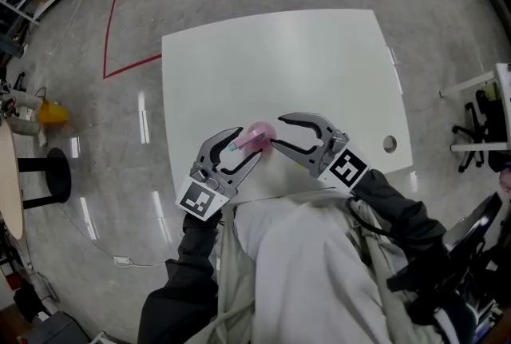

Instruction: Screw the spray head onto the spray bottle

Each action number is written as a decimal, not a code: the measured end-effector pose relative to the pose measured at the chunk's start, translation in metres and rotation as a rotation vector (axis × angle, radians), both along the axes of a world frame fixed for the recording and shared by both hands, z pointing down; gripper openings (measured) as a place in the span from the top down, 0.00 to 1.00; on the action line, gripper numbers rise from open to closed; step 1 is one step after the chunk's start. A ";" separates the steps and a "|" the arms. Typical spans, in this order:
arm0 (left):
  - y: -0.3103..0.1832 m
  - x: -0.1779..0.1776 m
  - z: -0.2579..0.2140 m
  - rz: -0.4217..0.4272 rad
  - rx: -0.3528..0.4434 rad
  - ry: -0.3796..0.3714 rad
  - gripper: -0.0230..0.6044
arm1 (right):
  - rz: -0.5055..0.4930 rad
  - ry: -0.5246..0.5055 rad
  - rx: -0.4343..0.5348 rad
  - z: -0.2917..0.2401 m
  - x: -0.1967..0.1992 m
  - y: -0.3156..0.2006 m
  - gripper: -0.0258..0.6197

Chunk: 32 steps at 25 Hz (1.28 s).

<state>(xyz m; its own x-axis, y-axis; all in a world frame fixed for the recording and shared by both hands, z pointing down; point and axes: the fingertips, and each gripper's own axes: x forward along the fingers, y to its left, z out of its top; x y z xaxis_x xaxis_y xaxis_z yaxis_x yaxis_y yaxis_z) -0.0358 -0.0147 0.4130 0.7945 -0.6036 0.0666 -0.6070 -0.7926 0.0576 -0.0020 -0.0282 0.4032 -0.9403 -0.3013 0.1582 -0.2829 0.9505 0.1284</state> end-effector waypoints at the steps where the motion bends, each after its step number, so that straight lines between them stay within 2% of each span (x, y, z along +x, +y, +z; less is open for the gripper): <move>1: 0.001 -0.002 0.001 -0.010 -0.005 -0.002 0.61 | -0.014 0.012 0.013 -0.004 -0.001 0.000 0.72; 5: 0.000 -0.010 -0.006 -0.059 0.003 0.017 0.61 | -0.093 0.060 0.054 -0.018 -0.012 0.002 0.72; 8: 0.001 -0.016 -0.006 -0.092 0.004 0.020 0.61 | -0.143 0.069 0.010 -0.013 -0.022 0.003 0.72; 10: 0.003 -0.022 0.001 -0.120 -0.015 0.022 0.61 | -0.166 0.123 0.003 -0.001 -0.027 0.003 0.72; 14: -0.001 -0.034 0.010 -0.221 -0.010 0.035 0.61 | -0.154 0.205 0.044 0.012 -0.025 0.012 0.72; 17: -0.010 -0.035 0.018 -0.269 -0.010 -0.007 0.61 | -0.134 0.201 -0.002 0.017 -0.020 0.027 0.72; 20: -0.007 -0.026 0.042 -0.233 -0.052 -0.062 0.61 | -0.175 0.186 -0.057 0.023 -0.018 0.043 0.72; 23: 0.016 -0.007 0.090 -0.137 -0.105 -0.159 0.60 | -0.134 0.079 -0.081 0.012 -0.011 0.031 0.72; 24: 0.021 0.000 0.103 -0.125 -0.119 -0.178 0.43 | -0.114 0.045 -0.107 0.007 -0.010 0.023 0.72; 25: 0.022 0.006 0.111 -0.128 -0.120 -0.189 0.33 | -0.113 0.044 -0.128 0.007 -0.010 0.017 0.72; 26: 0.018 0.011 0.114 -0.145 -0.108 -0.193 0.32 | -0.131 0.077 -0.130 0.010 -0.013 0.014 0.72; 29: -0.002 0.027 0.112 -0.185 -0.066 -0.178 0.29 | -0.213 0.188 -0.053 0.028 -0.025 0.012 0.72; 32: -0.017 0.052 0.124 -0.114 -0.017 -0.235 0.28 | -0.214 0.212 -0.001 0.041 -0.034 0.009 0.72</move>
